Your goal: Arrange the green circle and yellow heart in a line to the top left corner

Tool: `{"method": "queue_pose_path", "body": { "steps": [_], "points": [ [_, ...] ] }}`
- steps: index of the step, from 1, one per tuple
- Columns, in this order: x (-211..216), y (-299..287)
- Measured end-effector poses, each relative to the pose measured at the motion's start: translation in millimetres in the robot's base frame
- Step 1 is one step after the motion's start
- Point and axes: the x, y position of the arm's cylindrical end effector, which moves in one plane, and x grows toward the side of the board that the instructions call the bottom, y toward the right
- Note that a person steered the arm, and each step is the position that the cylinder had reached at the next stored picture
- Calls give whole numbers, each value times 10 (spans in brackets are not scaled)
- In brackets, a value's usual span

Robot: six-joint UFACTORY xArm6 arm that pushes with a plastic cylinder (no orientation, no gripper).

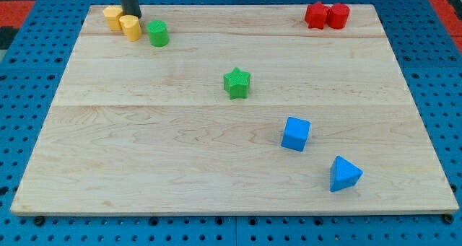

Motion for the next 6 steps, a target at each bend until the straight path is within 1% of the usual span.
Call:
{"method": "queue_pose_path", "body": {
  "steps": [2,3,4,5,6],
  "points": [
    [-238,600],
    [28,717],
    [387,629],
    [443,647],
    [421,1103]
  ]
}}
